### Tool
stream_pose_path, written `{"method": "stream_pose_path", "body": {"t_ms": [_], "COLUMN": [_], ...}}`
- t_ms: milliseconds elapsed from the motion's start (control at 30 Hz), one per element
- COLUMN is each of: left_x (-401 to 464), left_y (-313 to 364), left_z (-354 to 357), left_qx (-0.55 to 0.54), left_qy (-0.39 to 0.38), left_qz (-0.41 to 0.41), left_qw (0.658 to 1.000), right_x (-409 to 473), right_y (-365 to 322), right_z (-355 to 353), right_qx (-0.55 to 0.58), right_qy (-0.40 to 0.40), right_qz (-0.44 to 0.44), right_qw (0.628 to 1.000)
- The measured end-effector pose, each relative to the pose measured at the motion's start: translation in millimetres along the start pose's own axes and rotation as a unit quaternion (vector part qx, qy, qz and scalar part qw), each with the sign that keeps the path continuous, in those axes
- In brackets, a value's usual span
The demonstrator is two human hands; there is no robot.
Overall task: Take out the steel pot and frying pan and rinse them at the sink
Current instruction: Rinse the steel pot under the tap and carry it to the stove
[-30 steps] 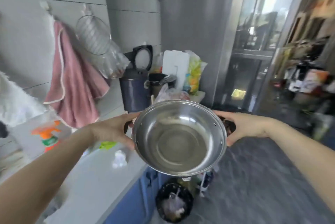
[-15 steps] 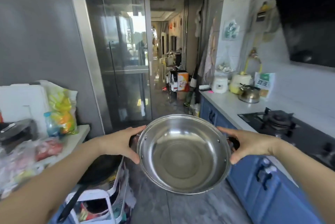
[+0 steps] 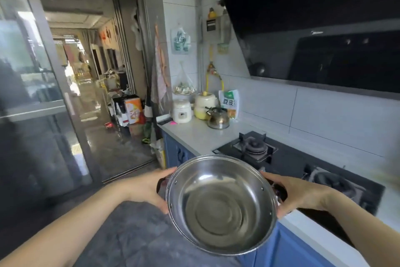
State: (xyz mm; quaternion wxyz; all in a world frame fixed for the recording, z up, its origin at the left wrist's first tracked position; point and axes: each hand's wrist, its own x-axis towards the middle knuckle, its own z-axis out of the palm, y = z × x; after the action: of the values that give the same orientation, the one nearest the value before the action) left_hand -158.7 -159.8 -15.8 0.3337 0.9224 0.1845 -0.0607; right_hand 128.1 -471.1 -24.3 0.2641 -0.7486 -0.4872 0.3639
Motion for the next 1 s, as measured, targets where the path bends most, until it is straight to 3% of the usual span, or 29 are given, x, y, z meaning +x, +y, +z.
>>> {"method": "stream_pose_path", "body": {"t_ms": [300,467,733,1000], "left_x": [227,322,471,622], "left_y": [-18,-49,-140,-222], "left_z": [-49,-93,-163,-215], "left_qx": [-0.012,-0.02,-0.005,0.045], "left_qy": [-0.028,-0.027,-0.061,-0.112], "left_qz": [0.024,0.027,0.025,0.046], "left_qw": [0.999,0.999,0.998,0.992], "right_x": [136,234,405,543], "right_y": [63,66,96,139], "right_z": [-135,-198,-245,-267], "right_qx": [-0.032,-0.044,-0.082,-0.044], "right_qy": [0.021,0.011,0.017,0.04], "right_qz": [0.056,0.038,0.056,0.125], "right_qw": [0.998,0.998,0.995,0.99]}}
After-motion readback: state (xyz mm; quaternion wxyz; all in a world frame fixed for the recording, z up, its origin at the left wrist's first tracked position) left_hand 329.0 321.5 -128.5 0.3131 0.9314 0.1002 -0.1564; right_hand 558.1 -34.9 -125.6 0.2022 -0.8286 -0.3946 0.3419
